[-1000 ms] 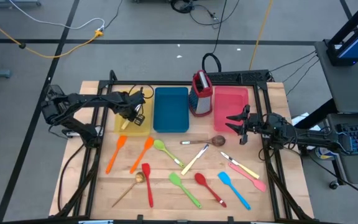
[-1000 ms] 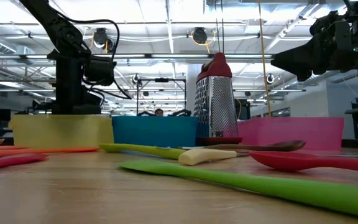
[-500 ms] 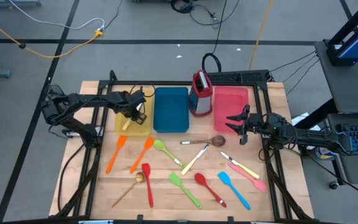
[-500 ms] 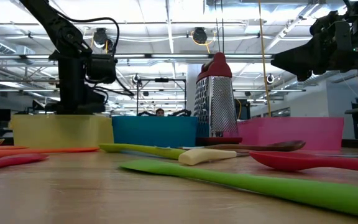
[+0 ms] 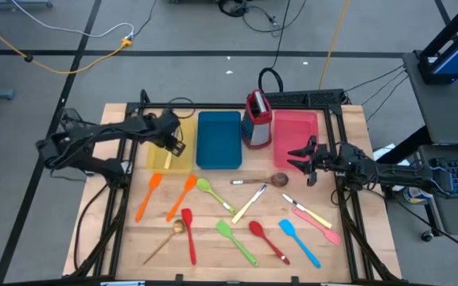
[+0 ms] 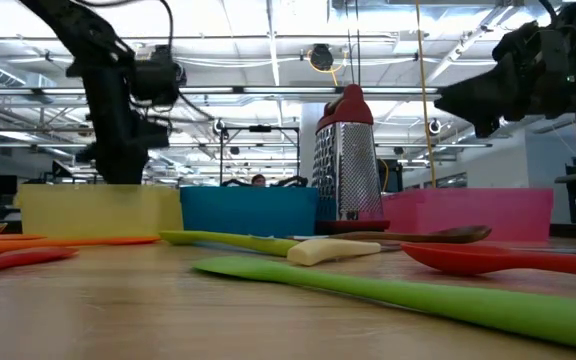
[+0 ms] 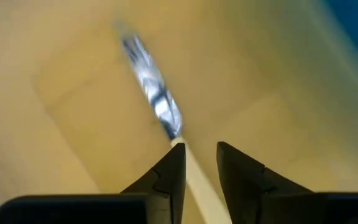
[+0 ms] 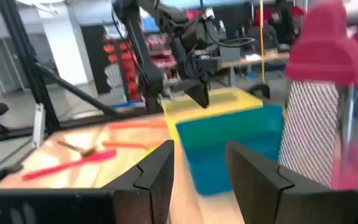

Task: Pick & Place Kitchen Items
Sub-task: Put the left yellow table knife into the yellow bin

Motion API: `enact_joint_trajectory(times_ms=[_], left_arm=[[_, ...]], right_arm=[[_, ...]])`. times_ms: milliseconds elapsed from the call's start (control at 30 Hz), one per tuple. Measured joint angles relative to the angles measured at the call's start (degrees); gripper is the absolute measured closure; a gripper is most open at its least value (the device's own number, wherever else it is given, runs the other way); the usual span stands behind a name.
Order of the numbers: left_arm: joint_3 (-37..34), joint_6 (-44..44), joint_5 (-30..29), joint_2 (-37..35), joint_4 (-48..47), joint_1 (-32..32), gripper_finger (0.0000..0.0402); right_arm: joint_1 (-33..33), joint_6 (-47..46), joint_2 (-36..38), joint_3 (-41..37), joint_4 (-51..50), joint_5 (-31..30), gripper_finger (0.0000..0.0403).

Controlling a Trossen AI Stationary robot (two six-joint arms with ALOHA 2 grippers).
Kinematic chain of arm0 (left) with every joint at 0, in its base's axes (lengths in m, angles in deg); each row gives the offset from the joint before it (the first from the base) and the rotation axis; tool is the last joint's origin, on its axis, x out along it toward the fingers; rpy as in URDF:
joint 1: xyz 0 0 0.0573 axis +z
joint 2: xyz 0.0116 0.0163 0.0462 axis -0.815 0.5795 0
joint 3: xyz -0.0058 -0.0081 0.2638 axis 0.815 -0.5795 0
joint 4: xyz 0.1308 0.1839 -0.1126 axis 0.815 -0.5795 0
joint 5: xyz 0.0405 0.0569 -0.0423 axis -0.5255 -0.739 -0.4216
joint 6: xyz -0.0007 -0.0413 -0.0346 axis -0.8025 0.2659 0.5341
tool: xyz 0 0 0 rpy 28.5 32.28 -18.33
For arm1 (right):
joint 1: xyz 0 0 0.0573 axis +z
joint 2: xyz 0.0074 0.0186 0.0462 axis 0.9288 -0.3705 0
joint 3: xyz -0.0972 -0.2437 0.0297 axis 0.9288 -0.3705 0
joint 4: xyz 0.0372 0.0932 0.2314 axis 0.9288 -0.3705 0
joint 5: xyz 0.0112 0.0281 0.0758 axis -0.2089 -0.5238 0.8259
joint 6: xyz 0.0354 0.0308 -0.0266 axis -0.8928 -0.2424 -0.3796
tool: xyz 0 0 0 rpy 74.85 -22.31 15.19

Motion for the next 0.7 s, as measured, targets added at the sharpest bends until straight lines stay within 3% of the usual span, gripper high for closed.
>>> enact_joint_trajectory(times_ms=[333,533,700], left_arm=[[0.02,-0.48,0.15,-15.81,7.83,-4.72,0.0309],[0.02,-5.34,0.16,-18.63,18.84,-8.51,0.0309],[0.05,-11.78,0.13,-18.26,28.07,-11.45,0.0309]], right_arm=[[5.73,-3.82,-8.27,0.02,16.22,2.78,0.0261],[13.18,-1.34,-19.81,4.03,20.50,-0.35,0.0261],[17.64,5.40,-31.70,11.76,21.78,-0.27,0.0261]])
